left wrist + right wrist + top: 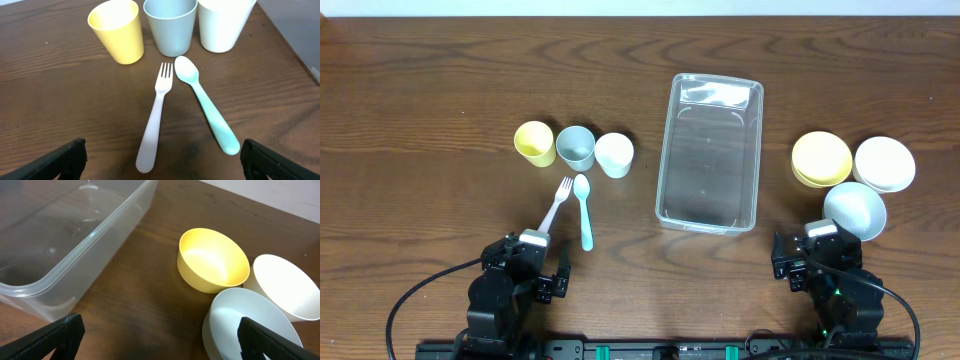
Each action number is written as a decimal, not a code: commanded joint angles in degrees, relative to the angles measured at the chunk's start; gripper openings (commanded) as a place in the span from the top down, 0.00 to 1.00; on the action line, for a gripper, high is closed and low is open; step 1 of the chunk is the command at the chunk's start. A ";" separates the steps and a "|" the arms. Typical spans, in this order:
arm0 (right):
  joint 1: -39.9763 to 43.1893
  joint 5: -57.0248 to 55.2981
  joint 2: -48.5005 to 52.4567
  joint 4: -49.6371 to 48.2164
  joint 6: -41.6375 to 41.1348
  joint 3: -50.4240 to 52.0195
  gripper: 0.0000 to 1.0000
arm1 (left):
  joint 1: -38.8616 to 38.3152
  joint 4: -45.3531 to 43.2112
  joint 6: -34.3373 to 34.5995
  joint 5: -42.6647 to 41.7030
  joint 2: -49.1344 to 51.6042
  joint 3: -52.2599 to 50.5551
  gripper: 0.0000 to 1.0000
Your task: Pack container
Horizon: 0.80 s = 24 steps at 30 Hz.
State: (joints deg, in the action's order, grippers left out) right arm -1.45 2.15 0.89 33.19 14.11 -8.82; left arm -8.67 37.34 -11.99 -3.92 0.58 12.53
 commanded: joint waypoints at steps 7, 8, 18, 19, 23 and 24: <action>0.42 13.11 -0.07 -3.61 -3.34 0.22 0.01 | 0.35 -0.13 0.28 -0.17 -0.31 -0.26 0.02; 0.42 13.11 -0.07 -3.61 -3.34 0.22 0.01 | 0.35 -0.13 0.28 -0.17 -0.31 -0.26 0.02; 0.42 13.11 -0.07 -3.61 -3.34 0.22 0.01 | 0.35 -0.13 0.28 -0.17 -0.31 -0.26 0.02; 0.42 13.11 -0.07 -3.61 -3.34 0.22 0.01 | 0.35 -0.13 0.28 -0.17 -0.31 -0.26 0.02; 0.42 13.11 -0.07 -3.61 -3.34 0.22 0.01 | 0.35 -0.13 0.28 -0.17 -0.31 -0.26 0.02; 0.42 13.11 -0.07 -3.61 -3.34 0.22 0.01 | 0.35 -0.13 0.28 -0.17 -0.31 -0.26 0.02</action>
